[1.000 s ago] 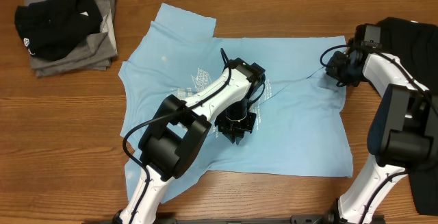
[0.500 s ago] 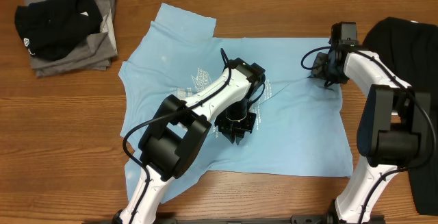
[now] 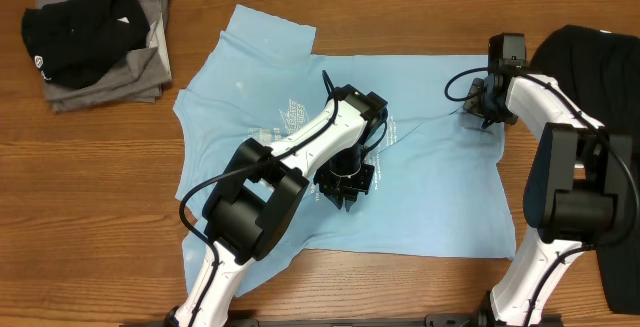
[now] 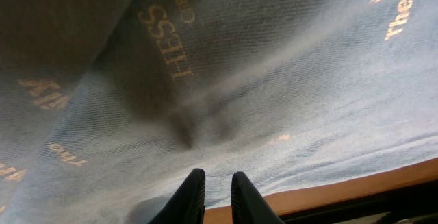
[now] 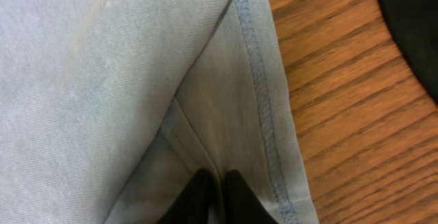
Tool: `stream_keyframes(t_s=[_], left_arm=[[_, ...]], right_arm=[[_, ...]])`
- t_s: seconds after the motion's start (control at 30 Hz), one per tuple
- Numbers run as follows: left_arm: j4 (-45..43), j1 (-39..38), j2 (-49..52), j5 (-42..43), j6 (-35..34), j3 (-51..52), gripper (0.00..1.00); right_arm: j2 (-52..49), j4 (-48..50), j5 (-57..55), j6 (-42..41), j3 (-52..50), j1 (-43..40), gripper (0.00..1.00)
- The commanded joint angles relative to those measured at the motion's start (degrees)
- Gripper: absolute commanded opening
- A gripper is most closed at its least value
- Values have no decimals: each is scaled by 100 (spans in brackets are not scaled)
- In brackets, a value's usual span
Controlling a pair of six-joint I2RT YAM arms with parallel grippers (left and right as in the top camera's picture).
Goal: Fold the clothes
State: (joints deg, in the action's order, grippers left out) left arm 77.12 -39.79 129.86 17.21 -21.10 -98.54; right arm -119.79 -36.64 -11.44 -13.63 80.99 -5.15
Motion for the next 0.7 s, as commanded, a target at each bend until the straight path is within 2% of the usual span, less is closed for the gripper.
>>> stream_keyframes(t_s=[0.0, 0.17, 0.47, 0.67], left_arm=[[20, -37, -118, 57, -72, 48, 18], [20, -39, -118, 57, -72, 48, 18], [17, -37, -118, 22, -74, 48, 18], [20, -35, -118, 20, -74, 48, 18]], right_arm=[[-83, 9, -232, -140, 85, -22, 9], [-83, -92, -229, -138, 186, -22, 5], [-83, -308, -273, -138, 422, -24, 4], [-83, -332, -765, -264, 422, -24, 6]])
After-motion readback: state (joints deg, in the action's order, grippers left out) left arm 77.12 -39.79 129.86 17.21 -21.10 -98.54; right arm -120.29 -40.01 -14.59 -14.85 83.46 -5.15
